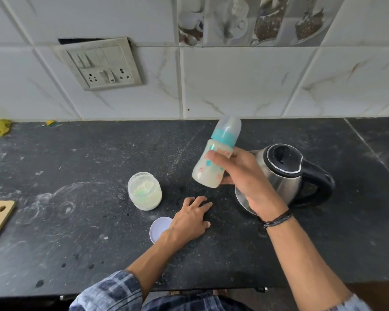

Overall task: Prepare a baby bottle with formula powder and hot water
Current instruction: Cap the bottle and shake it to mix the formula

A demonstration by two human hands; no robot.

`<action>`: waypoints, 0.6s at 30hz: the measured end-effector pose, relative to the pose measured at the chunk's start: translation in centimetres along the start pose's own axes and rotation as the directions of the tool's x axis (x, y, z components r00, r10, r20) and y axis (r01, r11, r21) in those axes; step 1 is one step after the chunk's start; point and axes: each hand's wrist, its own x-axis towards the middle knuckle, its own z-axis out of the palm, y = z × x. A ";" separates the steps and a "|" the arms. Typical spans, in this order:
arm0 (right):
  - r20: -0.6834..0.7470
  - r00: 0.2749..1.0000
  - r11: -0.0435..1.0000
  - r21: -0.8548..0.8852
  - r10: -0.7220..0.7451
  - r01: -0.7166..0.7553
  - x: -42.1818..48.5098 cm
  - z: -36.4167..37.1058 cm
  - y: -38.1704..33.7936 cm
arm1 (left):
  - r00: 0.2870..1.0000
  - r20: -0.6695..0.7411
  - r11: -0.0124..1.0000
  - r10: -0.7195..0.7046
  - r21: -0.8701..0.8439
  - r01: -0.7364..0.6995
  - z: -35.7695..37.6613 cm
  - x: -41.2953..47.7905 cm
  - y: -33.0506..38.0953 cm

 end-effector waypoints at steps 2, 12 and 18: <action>-0.029 0.999 0.998 0.053 -0.041 0.043 -0.2 0.2 -0.1 | 1.000 -0.002 1.000 0.010 0.008 -0.010 -0.1 0.1 -0.2; -0.071 0.997 0.985 0.170 -0.006 0.018 -0.5 0.7 0.4 | 1.000 0.010 1.000 0.021 0.012 -0.021 -0.3 0.2 -0.1; -0.091 0.996 0.988 0.150 -0.025 0.038 -0.6 0.7 0.5 | 1.000 0.001 1.000 0.019 0.011 -0.019 -0.2 0.1 -0.1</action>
